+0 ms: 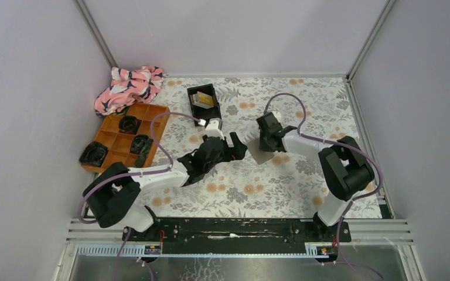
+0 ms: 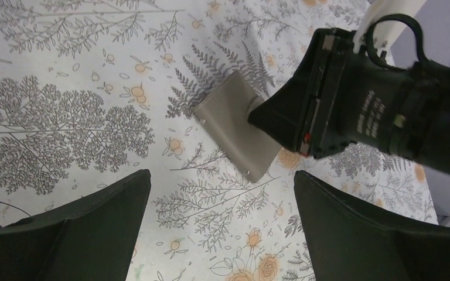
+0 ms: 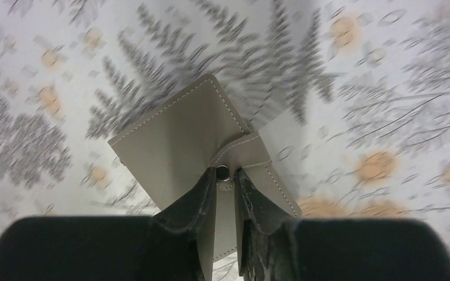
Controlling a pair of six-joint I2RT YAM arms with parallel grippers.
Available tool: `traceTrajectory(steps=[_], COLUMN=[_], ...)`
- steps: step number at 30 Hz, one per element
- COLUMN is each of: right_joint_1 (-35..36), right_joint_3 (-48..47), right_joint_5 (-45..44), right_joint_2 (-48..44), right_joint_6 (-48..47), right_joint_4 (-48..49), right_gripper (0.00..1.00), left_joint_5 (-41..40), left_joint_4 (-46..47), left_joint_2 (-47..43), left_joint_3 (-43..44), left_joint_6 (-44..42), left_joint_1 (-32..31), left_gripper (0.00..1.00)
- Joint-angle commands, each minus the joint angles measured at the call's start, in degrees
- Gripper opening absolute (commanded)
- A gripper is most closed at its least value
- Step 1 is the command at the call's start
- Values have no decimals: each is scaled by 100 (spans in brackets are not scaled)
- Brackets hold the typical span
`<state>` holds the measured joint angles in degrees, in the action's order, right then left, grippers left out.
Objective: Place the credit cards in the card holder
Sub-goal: Move the card holder to the center of the board.
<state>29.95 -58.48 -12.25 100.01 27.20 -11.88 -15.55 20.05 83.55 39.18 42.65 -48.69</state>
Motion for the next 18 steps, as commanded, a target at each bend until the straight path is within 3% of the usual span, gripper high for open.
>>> traceTrajectory(steps=[1, 6, 18], right_joint_1=[458, 742, 835], right_joint_3=[421, 694, 1102], right_joint_5=[323, 379, 449], right_joint_2=[-425, -840, -1141], right_joint_6=[591, 772, 937], right_joint_4=[257, 384, 681], right_gripper=[0, 0, 0], left_joint_5=[-141, -130, -555], left_joint_4=[262, 520, 178], left_joint_2=[269, 686, 1578], left_joint_3=[-112, -170, 242], left_joint_6=[306, 811, 1571], left_joint_1=[-108, -180, -387], left_gripper=[100, 98, 78])
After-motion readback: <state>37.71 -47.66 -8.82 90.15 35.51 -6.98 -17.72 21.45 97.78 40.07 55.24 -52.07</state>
